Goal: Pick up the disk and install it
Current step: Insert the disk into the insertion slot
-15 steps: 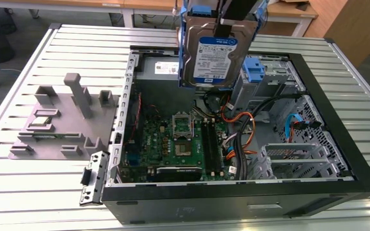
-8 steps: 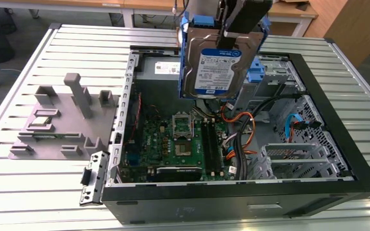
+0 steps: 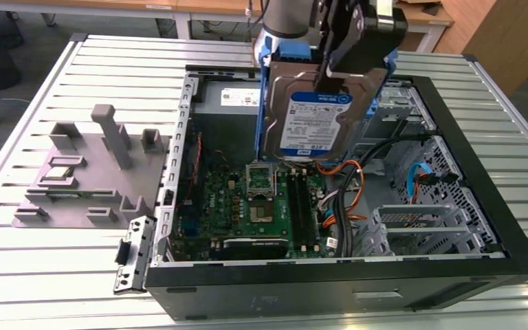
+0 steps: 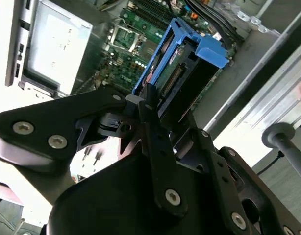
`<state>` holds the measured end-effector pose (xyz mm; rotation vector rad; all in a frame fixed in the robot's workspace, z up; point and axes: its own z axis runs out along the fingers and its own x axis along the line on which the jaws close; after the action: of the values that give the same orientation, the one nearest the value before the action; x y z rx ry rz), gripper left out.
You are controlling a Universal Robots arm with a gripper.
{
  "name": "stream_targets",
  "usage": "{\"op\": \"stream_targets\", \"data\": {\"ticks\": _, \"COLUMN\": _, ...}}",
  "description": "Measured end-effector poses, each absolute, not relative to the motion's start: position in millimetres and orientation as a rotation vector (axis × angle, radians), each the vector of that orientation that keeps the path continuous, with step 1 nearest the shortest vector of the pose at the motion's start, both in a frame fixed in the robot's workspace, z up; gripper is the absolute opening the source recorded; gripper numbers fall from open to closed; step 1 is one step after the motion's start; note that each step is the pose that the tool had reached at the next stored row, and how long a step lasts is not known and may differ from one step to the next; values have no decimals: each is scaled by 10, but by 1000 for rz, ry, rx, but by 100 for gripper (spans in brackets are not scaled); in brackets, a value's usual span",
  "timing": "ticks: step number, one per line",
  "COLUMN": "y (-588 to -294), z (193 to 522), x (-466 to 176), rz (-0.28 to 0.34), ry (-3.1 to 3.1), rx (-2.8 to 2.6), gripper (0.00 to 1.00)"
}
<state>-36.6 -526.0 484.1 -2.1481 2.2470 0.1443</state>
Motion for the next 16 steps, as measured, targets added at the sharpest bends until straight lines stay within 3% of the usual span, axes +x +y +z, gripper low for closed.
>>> {"op": "stream_targets", "data": {"ticks": 16, "y": -5858, "z": 4839, "x": -366, "rz": 144, "ry": 2247, "rx": -2148, "gripper": 35}}
